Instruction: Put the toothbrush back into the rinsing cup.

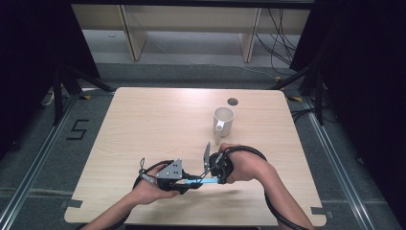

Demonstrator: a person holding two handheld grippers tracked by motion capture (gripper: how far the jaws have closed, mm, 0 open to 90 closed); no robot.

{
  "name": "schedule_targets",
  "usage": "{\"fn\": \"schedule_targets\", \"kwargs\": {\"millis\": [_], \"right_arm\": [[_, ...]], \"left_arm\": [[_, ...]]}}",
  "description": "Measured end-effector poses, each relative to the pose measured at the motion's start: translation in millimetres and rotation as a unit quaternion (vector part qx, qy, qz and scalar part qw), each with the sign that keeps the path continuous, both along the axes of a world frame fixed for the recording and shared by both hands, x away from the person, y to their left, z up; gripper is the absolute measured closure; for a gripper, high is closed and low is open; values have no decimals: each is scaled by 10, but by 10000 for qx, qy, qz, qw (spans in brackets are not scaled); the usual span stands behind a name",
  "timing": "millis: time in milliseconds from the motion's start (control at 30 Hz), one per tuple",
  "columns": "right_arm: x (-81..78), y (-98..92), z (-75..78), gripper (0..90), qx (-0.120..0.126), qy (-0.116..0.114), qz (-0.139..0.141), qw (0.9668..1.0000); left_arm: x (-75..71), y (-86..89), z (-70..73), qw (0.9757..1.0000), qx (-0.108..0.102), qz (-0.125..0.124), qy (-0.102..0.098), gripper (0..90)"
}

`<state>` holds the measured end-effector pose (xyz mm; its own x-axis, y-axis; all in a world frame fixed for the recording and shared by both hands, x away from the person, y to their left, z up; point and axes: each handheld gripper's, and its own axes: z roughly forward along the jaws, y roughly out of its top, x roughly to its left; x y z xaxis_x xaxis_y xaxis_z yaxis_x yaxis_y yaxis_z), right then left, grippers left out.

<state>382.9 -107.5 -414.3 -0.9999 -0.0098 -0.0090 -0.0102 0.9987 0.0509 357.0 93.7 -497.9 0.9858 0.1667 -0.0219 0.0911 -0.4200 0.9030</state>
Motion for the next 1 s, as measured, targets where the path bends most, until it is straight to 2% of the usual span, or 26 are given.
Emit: {"fn": "schedule_targets", "kwargs": {"millis": [67, 267, 300, 333, 367, 433, 467, 500, 567, 600, 633, 667, 700, 733, 767, 800, 833, 867, 900, 933, 967, 1000], "right_arm": [[22, -9, -15, 793, 92, 19, 139, 9999], [20, -10, -10, 791, 73, 9, 140, 9999], [7, -8, -5, 787, 78, 14, 25, 10000], [18, -1, -4, 784, 116, 1, 118, 9999], [29, -6, 1, 777, 89, -62, 154, 9998], [29, -20, -2, 762, 148, -52, 45, 9999], [4, -21, 13, 733, 192, -77, -231, 9995], [41, -38, 19, 722, 231, -202, -37, 9995], [38, -48, 27, 710, 285, -222, -98, 9993], [38, -73, 67, 681, 379, -307, -186, 9986], [12, -88, 84, 664, 490, -338, -412, 9974], [16, -113, 104, 650, 519, -441, -401, 9969], [16, -113, 104, 650, 519, -441, -401, 9969], [1, -160, 137, 631, 735, -596, -520, 9942], [3, -183, 154, 625, 859, -654, -458, 9931], [-39, -214, 171, 618, 918, -686, -733, 9907], [-39, -214, 171, 618, 918, -686, -733, 9907], [-75, -270, 190, 609, 1018, -787, -891, 9877], [-75, -270, 190, 609, 1018, -787, -891, 9877], [-102, -334, 190, 601, 1112, -862, -944, 9855], [-102, -334, 190, 601, 1112, -862, -944, 9855], [-128, -358, 180, 596, 1188, -859, -1060, 9835]], "left_arm": [[-4, -3, -5, 10000, -59, -49, 12, 769], [-7, 4, 2, 10000, -28, -43, -16, 775], [-6, 5, 2, 10000, -30, -39, -17, 776], [-1, 2, -7, 9999, -95, -35, 5, 776], [10, 12, -5, 10000, -34, -33, -38, 776], [4, 8, -10, 10000, -82, -5, 0, 777], [6, 13, -12, 10000, -58, 11, -15, 777], [3, 18, -13, 10000, -31, 51, -6, 777], [2, 21, -24, 9999, -65, 99, 2, 777], [5, 29, -34, 9998, -109, 160, 6, 777], [14, 38, -36, 9998, -88, 177, -38, 777], [16, 44, -41, 9997, -114, 220, -45, 777], [16, 44, -41, 9997, -114, 220, -45, 777], [27, 47, -53, 9995, -190, 243, -42, 777], [31, 73, -54, 9991, -192, 365, -56, 777], [36, 85, -55, 9990, -217, 396, -69, 777], [36, 85, -55, 9990, -217, 396, -69, 777], [47, 102, -59, 9986, -300, 419, -68, 777], [47, 102, -59, 9986, -300, 419, -68, 777], [49, 125, -50, 9983, -290, 504, -86, 777], [49, 125, -50, 9983, -290, 504, -86, 777], [53, 139, -46, 9981, -282, 542, -114, 777]]}}
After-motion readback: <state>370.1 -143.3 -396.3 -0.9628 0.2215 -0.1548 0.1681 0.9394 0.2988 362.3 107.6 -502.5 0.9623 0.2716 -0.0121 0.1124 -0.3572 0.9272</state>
